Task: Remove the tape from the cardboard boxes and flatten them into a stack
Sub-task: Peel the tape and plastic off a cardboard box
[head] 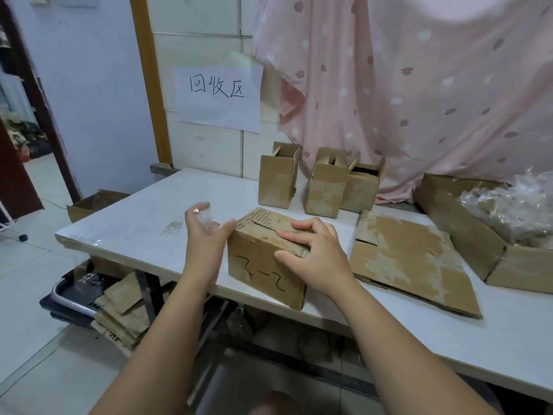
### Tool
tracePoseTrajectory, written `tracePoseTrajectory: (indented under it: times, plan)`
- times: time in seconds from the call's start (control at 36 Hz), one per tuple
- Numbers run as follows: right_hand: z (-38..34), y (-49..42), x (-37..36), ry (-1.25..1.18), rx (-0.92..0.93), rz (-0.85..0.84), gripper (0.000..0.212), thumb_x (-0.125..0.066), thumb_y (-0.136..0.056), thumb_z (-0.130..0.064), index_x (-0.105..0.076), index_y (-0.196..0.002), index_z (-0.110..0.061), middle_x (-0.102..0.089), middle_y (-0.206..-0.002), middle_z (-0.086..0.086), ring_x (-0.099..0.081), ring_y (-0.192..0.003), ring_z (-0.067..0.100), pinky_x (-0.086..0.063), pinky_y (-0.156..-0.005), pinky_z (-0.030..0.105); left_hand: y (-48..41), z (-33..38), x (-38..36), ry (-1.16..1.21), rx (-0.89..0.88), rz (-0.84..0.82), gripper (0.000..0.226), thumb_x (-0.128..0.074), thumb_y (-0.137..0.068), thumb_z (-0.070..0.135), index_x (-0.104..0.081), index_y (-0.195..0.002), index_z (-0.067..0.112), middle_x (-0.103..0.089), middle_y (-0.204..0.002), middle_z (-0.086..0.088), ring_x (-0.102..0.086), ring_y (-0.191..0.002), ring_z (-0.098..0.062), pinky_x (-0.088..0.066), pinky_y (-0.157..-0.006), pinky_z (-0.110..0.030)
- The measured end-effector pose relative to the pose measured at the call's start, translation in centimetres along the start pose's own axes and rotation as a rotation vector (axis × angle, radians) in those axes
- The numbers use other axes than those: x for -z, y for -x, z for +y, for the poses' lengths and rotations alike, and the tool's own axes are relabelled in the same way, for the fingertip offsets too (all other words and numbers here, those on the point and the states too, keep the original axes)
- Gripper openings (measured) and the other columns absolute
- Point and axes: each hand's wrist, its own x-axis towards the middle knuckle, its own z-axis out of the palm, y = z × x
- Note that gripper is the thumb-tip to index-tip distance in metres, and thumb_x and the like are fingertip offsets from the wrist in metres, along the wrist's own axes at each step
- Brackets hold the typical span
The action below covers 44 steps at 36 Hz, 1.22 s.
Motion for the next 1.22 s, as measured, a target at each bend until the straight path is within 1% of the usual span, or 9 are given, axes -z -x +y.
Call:
tracePoseTrajectory:
  times: [0.06,0.22,0.36,0.47,0.72,0.86,0.94,1.08,1.22]
  plan:
    - [-0.1,0.0,-0.1,0.002,-0.007,0.006,0.038,-0.064,-0.08,-0.046,-0.062,-0.118,-0.043,-0.04,-0.116,-0.028,-0.022,-0.111,-0.007,-0.027,-0.097,0.024,0.2,0.4,-0.1,-0.293,-0.107,0.045,0.038,-0.059,-0.092,0.018,-0.04,-0.124,0.026,-0.045,-0.118,0.001,-0.045,-0.103,-0.014,-0.041,-0.082,-0.025]
    - [-0.4,0.1,-0.4,0.04,-0.037,0.021,0.039,-0.06,-0.081,-0.046,-0.061,-0.12,-0.044,-0.039,-0.114,-0.028,-0.024,-0.117,-0.002,-0.031,-0.1,0.027,0.7,1.5,-1.6,-0.619,-0.227,0.164,0.01,-0.052,-0.095,0.014,-0.052,-0.103,0.021,-0.053,-0.096,0.002,-0.052,-0.089,-0.016,-0.043,-0.065,-0.024]
    - [-0.7,-0.2,-1.0,0.079,-0.067,0.055,0.043,-0.057,-0.082,-0.048,-0.058,-0.124,-0.042,-0.038,-0.118,-0.024,-0.024,-0.122,0.003,-0.033,-0.104,0.03,0.2,1.7,-1.4,-0.197,-0.039,0.168,0.024,-0.05,-0.081,0.002,-0.06,-0.081,0.023,-0.058,-0.08,0.003,-0.059,-0.075,-0.022,-0.046,-0.057,-0.029]
    - [-0.8,-0.4,-1.3,0.083,-0.085,0.061,0.044,-0.056,-0.082,-0.048,-0.057,-0.126,-0.042,-0.039,-0.122,-0.022,-0.022,-0.125,0.006,-0.031,-0.107,0.033,0.9,2.1,-1.6,0.06,0.003,0.105,0.028,-0.047,-0.082,-0.005,-0.06,-0.089,0.019,-0.055,-0.079,-0.001,-0.05,-0.061,-0.015,-0.041,-0.051,-0.022]
    - [-0.9,-0.3,-1.3,0.102,-0.082,0.055,0.055,-0.057,-0.083,-0.053,-0.043,-0.135,-0.043,-0.038,-0.129,-0.012,-0.02,-0.13,0.014,-0.025,-0.11,0.037,1.7,6.2,-3.0,0.352,-0.124,-0.233,0.023,-0.043,-0.095,-0.003,-0.056,-0.09,0.015,-0.065,-0.109,-0.002,-0.062,-0.106,-0.02,-0.055,-0.084,-0.036]
    - [-1.3,-0.1,-0.9,0.151,-0.081,0.072,0.073,-0.059,-0.079,-0.061,-0.027,-0.141,-0.038,-0.037,-0.142,-0.01,-0.015,-0.141,0.016,-0.002,-0.115,0.047,2.0,6.2,-6.0,0.369,-0.067,-0.207,0.018,-0.039,-0.097,0.001,-0.047,-0.1,0.018,-0.054,-0.071,-0.006,-0.053,-0.051,-0.013,-0.051,-0.055,-0.026]
    - [-1.1,0.3,-0.7,-0.039,-0.043,0.123,0.08,-0.062,-0.08,-0.052,-0.017,-0.145,-0.035,-0.045,-0.14,-0.011,-0.003,-0.146,0.011,0.011,-0.114,0.047,1.5,5.2,-7.4,0.39,0.026,-0.17,0.016,-0.044,-0.098,0.011,-0.039,-0.109,0.021,-0.043,-0.073,-0.002,-0.035,-0.049,-0.009,-0.04,-0.055,-0.022]
    - [-0.2,0.7,0.0,-0.195,0.049,0.269,0.075,-0.061,-0.079,-0.037,-0.025,-0.145,-0.04,-0.051,-0.126,-0.016,-0.03,-0.129,0.01,-0.024,-0.111,0.042,1.3,4.2,-8.1,0.596,0.247,-0.386,0.05,-0.065,-0.078,0.043,-0.047,-0.121,0.024,-0.044,-0.102,0.001,-0.046,-0.082,-0.016,-0.047,-0.069,-0.026]
    - [-0.3,0.5,0.5,-0.293,0.068,0.276,0.05,-0.061,-0.088,-0.022,-0.048,-0.134,-0.038,-0.048,-0.108,-0.009,-0.048,-0.1,0.001,-0.037,-0.09,0.013,0.8,4.0,-8.3,0.745,0.249,-0.53,0.044,-0.025,-0.099,0.044,-0.054,-0.117,0.016,-0.053,-0.089,0.0,-0.052,-0.079,-0.015,-0.042,-0.069,-0.031]
